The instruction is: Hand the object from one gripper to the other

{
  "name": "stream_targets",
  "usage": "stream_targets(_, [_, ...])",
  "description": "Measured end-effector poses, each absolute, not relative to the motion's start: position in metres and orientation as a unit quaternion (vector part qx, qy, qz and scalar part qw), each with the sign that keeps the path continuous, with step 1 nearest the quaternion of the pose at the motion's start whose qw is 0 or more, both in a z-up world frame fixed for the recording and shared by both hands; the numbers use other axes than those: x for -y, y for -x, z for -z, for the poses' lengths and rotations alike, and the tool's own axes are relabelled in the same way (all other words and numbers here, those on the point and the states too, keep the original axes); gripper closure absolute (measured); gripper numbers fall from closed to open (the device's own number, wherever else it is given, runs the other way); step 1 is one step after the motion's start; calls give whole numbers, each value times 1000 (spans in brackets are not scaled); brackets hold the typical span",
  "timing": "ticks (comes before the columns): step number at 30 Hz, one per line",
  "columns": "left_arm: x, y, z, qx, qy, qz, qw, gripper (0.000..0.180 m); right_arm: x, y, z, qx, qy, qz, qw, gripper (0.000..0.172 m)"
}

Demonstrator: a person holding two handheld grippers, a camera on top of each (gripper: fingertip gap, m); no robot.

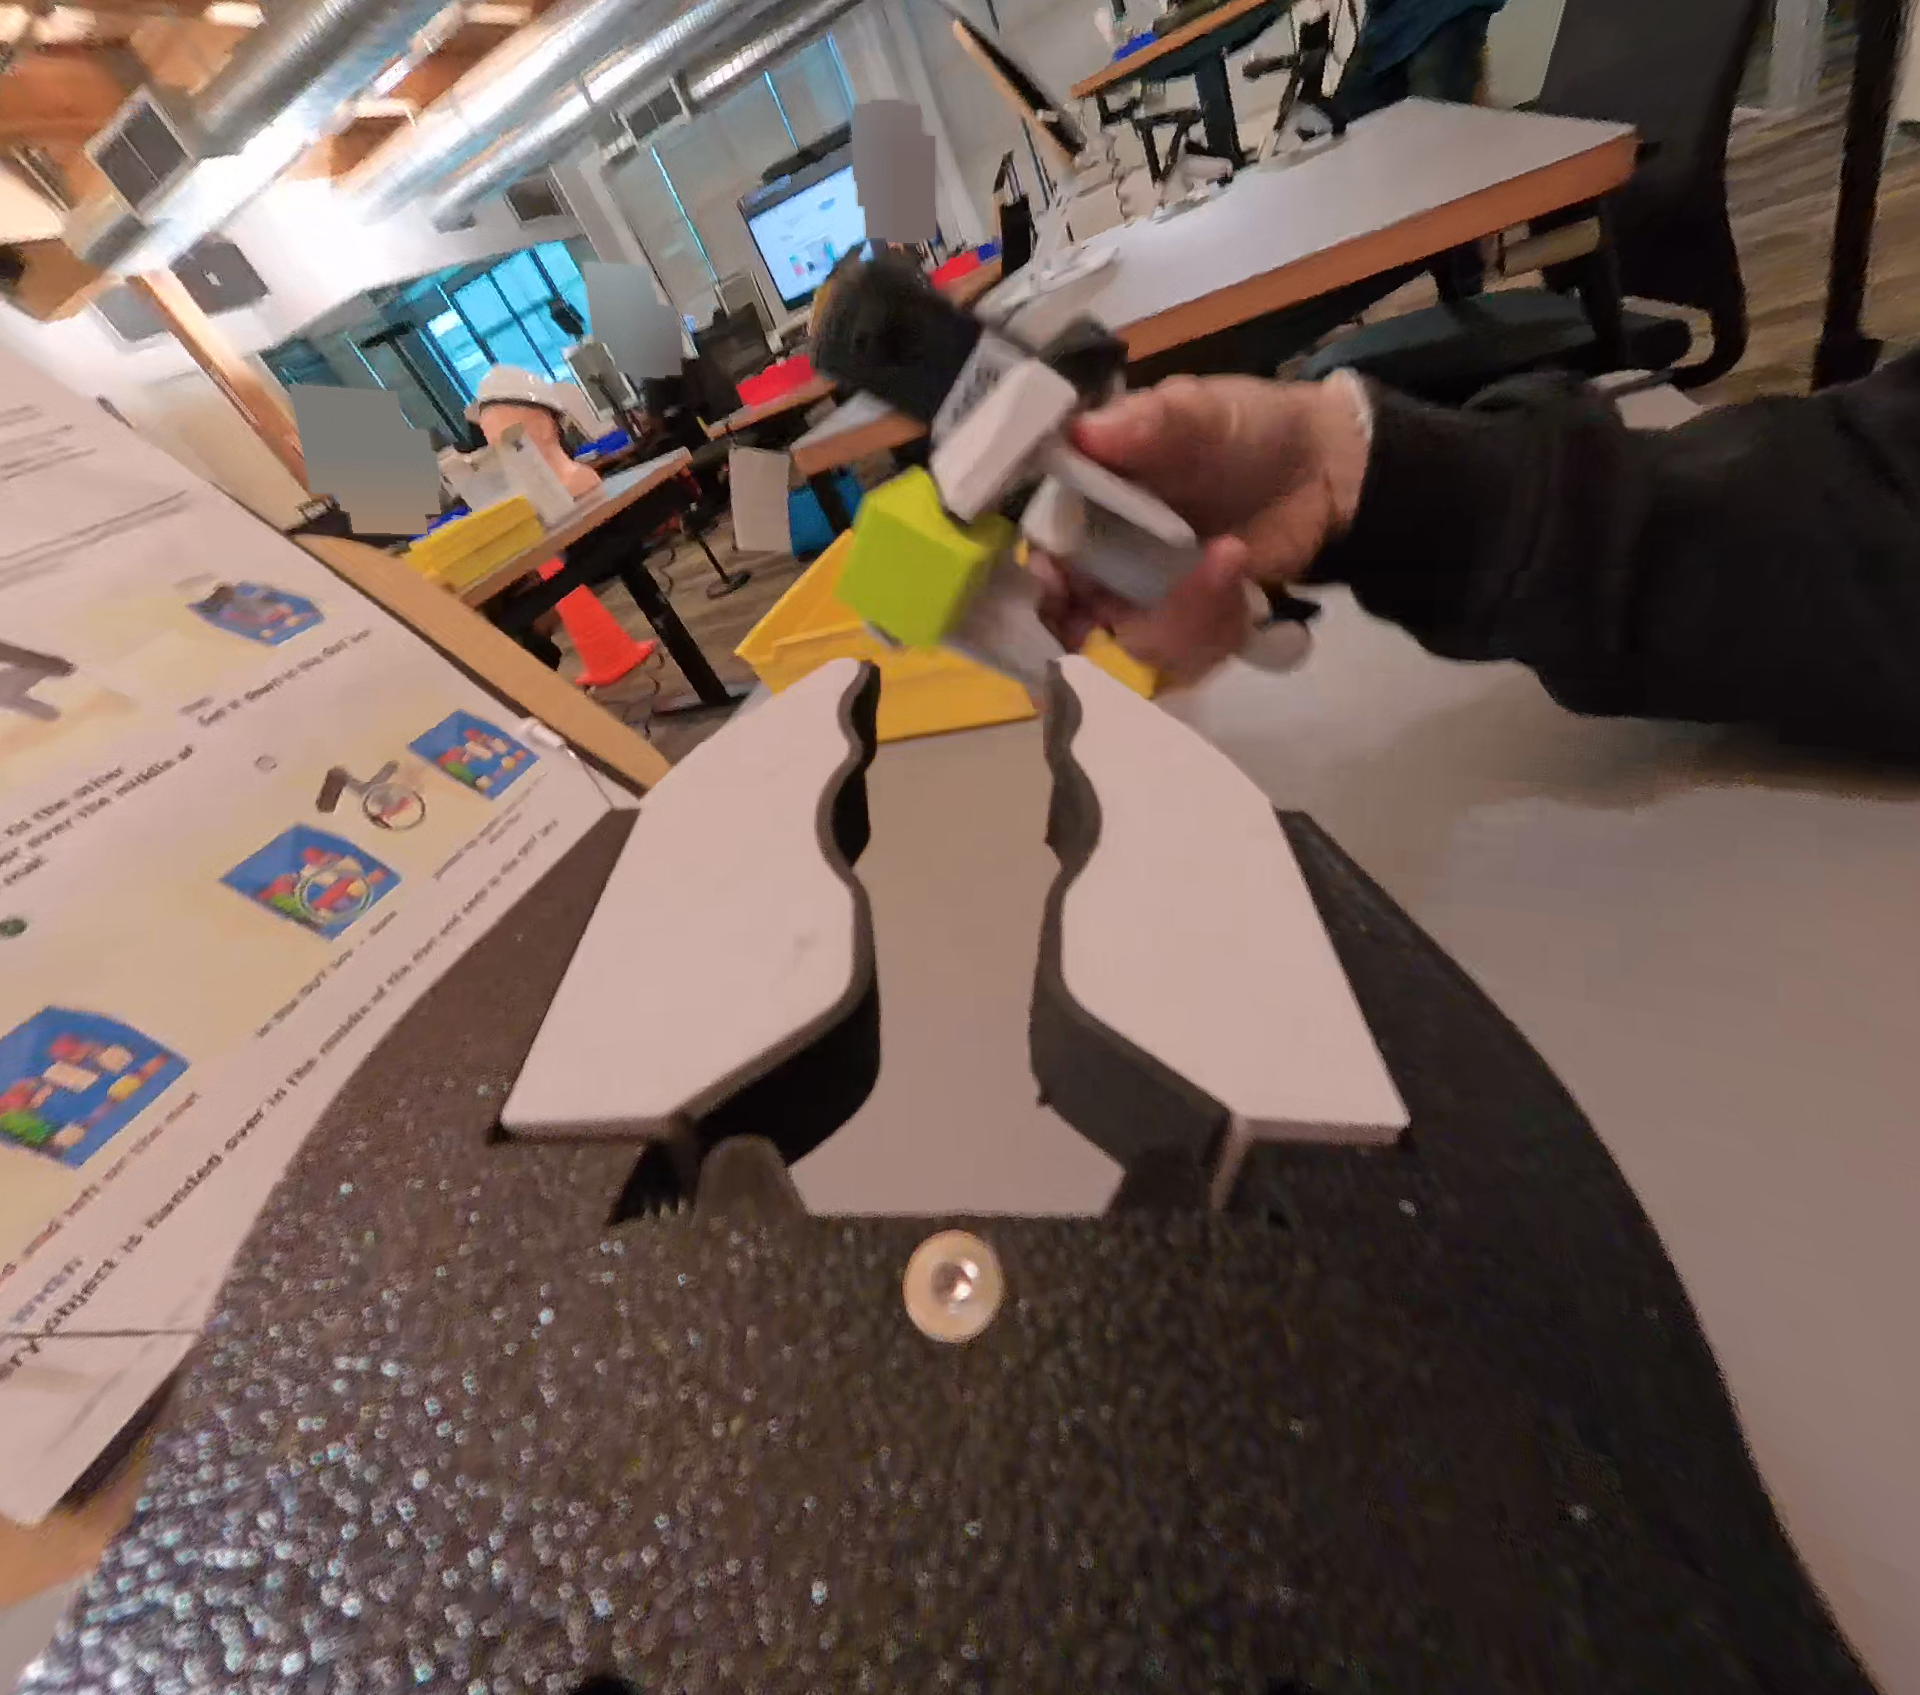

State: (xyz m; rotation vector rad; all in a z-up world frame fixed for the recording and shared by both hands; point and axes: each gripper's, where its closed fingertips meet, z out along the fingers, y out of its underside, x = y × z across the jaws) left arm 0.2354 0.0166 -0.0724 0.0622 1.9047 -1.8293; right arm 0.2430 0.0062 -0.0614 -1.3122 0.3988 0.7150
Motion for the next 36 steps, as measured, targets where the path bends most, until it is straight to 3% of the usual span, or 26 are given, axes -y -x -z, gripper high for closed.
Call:
stream_targets(5, [-19, -249, 85, -724, 16, 643, 249, 152, 126, -328, 66, -361, 620, 44, 695, 142])
stream_targets(9, [-20, -266, 98, -741, 56, 619, 254, 153, 276, -364, 126, -538, 622, 283, 493, 142])
stream_targets(17, [-17, -275, 115, -763, 75, 590, 252, 156, 344, -354, 217, -619, 675, 257, 309, 142])
stream_targets(30, [-24, -283, 121, -766, 108, 588, 236, 156, 336, -338, 249, -621, 719, 180, 254, 141])
stream_targets(33, [-31, -285, 118, -763, 122, 591, 233, 156, 340, -340, 243, -620, 715, 202, 251, 119])
stream_targets(36, [-42, -287, 111, -755, 147, 596, 233, 155, 343, -346, 221, -610, 704, 256, 258, 110])
